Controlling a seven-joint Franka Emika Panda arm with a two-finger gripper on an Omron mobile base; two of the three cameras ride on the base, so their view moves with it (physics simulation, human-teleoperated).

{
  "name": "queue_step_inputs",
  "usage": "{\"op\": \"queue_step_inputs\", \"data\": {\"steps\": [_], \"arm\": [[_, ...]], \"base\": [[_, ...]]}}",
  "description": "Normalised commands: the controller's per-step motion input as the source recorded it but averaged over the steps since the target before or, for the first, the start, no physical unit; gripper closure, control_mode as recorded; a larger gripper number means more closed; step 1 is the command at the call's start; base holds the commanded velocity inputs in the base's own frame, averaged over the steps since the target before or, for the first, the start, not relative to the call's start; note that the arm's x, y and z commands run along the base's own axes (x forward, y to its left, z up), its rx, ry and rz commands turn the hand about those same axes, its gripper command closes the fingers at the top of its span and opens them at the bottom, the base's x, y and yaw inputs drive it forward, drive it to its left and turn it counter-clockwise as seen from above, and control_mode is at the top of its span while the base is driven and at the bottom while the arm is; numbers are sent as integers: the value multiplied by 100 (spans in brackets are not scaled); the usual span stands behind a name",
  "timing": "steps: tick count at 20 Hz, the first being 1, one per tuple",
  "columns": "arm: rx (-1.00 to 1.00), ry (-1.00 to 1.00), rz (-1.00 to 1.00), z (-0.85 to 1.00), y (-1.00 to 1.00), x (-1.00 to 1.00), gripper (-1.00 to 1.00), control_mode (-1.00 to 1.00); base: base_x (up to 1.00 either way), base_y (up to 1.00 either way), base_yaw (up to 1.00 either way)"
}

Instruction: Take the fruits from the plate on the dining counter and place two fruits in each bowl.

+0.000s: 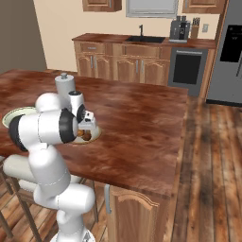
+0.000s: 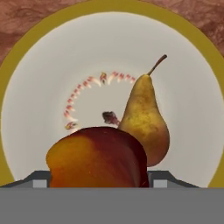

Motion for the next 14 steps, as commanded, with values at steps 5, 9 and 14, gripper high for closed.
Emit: {"op": "queue_step_inputs", "data": {"steps": [5,9,14], "arm": [[0,0,0,-1,0,5,100,-100],[0,0,0,0,4,31,100,-100],[0,0,0,-12,3,2,100,-100]], "base": [[0,0,0],[0,0,0],[0,0,0]]}}
